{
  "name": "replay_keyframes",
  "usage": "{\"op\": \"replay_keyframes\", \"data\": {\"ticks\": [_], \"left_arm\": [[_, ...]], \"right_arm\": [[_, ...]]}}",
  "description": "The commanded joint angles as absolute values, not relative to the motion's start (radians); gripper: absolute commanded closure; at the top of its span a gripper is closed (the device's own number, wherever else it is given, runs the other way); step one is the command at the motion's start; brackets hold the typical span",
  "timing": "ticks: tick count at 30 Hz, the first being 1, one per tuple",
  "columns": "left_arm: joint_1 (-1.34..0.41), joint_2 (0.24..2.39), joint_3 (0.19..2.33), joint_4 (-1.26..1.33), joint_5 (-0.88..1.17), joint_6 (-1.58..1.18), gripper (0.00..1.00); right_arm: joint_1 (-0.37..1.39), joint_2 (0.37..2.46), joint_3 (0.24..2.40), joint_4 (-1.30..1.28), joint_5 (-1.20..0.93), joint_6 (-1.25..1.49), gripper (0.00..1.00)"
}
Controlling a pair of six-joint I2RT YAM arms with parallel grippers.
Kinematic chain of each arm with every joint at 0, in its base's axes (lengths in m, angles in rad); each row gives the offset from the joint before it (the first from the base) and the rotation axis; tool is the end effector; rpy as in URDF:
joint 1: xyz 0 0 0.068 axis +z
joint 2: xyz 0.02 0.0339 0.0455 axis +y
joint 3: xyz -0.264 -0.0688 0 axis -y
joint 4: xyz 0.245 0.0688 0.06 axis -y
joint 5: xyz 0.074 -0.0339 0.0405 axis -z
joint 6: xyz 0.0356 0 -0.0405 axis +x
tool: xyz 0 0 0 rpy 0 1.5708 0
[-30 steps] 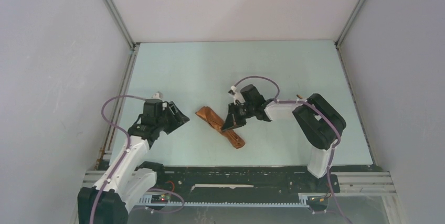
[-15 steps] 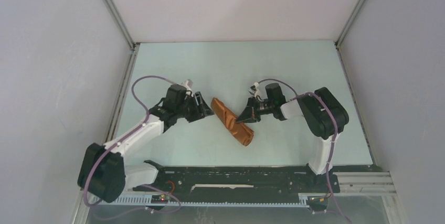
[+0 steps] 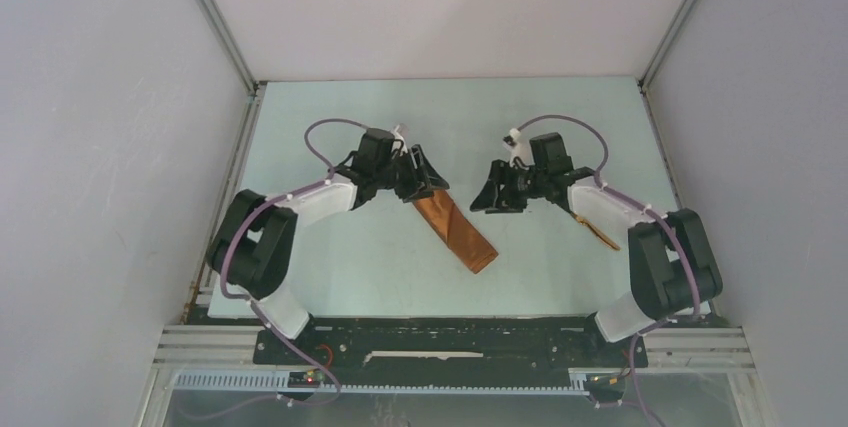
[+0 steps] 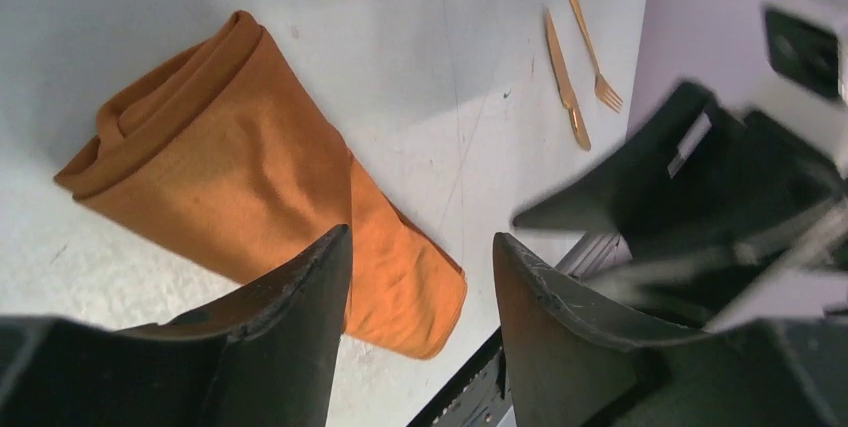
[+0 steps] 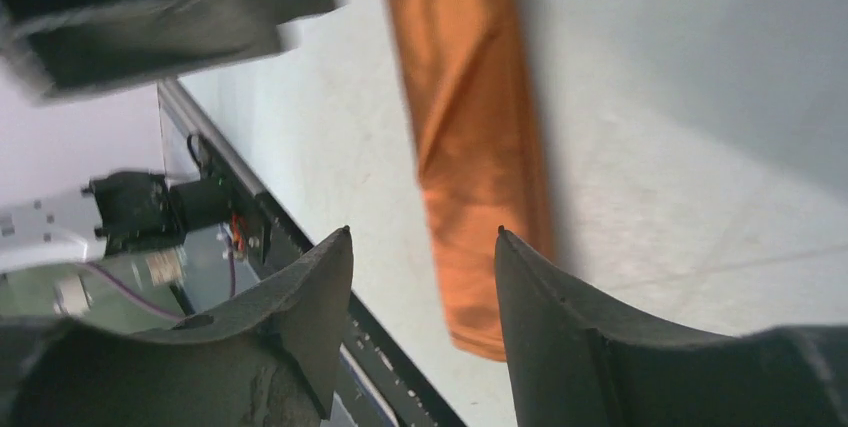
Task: Fold the napkin into a case and place the utensils inside
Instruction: Turn over the smaller rectangle-folded napkin at the center of the board, then rotate the smaller rectangle-folded napkin at the center of the board.
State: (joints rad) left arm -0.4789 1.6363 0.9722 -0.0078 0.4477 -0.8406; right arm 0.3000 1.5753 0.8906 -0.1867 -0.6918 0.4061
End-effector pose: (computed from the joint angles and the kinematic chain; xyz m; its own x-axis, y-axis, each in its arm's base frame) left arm 0.3037 -0.1751 0.2071 -0.9020 -0.2884 -0.3213 0.0660 0.6432 -0.7628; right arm 0.2935 0.1145 0.1914 -0.9165 0.0349 -0.3986 -0.2807 0.6537 0.7028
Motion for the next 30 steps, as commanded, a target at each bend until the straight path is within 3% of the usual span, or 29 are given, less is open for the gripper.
{"op": "replay_keyframes", "data": {"ticks": [1,7,16,23,30], "left_arm": [[-0.483,1.709,1.002,0.124,0.471,-0.921,0.41],[-0.479,1.857,1.049,0.168,0.474,-0.945,0.42],[-0.466,1.938,1.137,-0.023,0.301,-0.778,0.40],[-0.468,1.804,1.136,-0.051,0.314,-0.736,0.38],[-0.466,1.730,1.145,-0.057,0.343,-0.762,0.37]], "right_arm": [[0.437,1.529,0.891,-0.326,-0.658,0.357,0.40],[0.564,1.522,0.781,-0.179,-0.713,0.450,0.40],[0.540,1.576,0.699,-0.161,-0.544,0.407,0.40],[0.607,1.436,0.746,-0.257,-0.524,0.438,0.35],[0.620,1.538,0.722,-0.140,-0.559,0.496,0.35]]}}
